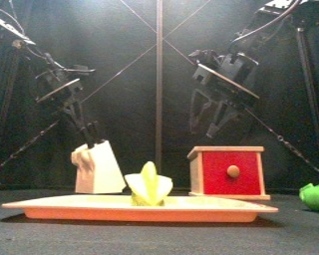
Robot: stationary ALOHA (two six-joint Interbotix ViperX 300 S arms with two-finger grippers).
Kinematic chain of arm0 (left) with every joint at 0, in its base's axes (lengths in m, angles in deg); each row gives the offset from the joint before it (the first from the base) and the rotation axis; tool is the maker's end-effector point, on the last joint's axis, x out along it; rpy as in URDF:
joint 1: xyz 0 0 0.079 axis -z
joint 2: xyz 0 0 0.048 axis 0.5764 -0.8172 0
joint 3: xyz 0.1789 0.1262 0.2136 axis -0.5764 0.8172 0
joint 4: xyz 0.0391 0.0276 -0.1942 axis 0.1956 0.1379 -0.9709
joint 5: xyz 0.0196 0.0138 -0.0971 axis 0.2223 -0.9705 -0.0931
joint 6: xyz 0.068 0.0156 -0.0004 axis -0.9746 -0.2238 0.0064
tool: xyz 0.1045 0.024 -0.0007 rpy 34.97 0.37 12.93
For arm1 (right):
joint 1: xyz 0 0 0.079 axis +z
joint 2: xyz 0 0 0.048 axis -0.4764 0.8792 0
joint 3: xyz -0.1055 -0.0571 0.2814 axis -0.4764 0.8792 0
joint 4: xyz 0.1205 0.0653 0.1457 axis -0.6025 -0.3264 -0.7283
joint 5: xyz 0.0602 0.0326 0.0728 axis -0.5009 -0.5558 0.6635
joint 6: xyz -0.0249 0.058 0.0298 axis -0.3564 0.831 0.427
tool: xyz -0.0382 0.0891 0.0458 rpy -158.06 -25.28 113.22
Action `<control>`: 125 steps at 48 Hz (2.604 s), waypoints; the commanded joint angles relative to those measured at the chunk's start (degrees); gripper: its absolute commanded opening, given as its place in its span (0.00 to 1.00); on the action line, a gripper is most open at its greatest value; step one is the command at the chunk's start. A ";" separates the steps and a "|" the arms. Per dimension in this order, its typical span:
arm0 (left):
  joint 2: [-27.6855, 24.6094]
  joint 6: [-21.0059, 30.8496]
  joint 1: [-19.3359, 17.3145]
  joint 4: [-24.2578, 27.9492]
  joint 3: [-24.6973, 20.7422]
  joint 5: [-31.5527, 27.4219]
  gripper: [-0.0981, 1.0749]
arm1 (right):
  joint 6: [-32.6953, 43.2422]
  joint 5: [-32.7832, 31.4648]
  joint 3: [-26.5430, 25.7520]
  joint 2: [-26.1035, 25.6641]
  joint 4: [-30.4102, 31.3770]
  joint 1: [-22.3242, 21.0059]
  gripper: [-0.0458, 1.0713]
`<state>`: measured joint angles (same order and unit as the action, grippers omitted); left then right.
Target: Grab cleaver with both hands
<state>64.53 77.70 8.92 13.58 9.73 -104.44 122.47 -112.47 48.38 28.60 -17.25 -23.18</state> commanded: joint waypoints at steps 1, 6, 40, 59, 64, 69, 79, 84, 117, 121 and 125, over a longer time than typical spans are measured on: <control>0.44 0.00 0.18 0.26 -0.79 -0.09 0.41 | -0.18 0.35 -0.44 -1.23 0.09 -0.09 0.84; 1.58 -0.09 0.79 0.26 -1.23 -1.32 0.41 | -0.09 0.44 -0.44 -1.23 0.09 0.00 0.84; 8.96 0.00 9.49 0.26 -5.01 -13.62 0.41 | -0.09 0.44 -0.53 -1.05 -0.70 -0.18 0.84; 11.69 0.00 18.28 2.37 -9.93 -26.02 0.41 | -0.18 0.44 -0.53 -1.05 -0.79 -0.26 0.84; 13.18 0.00 19.60 2.37 -10.28 -27.51 0.41 | -0.09 0.44 -0.62 -1.05 -0.79 -0.18 0.84; 15.29 0.00 20.92 2.20 -10.28 -27.86 0.41 | -0.09 0.97 -0.88 -1.05 -1.05 -0.18 0.84; 19.16 -0.09 23.55 0.97 -10.28 -28.30 0.41 | -0.09 1.85 -1.14 -1.05 -0.70 -0.18 0.84; 20.65 -0.09 24.26 0.97 -10.11 -28.65 0.41 | -0.09 1.76 -1.14 -1.05 -0.62 -0.26 0.84; 25.49 -4.39 29.09 0.18 -10.55 -23.99 0.41 | -0.26 0.44 -0.88 -1.58 -2.55 0.26 0.84; 25.31 -4.66 30.50 -0.44 -7.91 -18.11 0.41 | -0.26 -0.97 -0.62 -2.02 -2.64 0.44 0.84; 24.87 -4.66 31.73 -1.05 -4.75 -9.67 0.41 | -0.26 -2.37 -0.62 -2.20 -2.64 1.85 0.84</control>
<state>90.10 73.22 39.41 12.88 3.31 -122.54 122.20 -113.61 48.38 28.43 -20.06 -22.47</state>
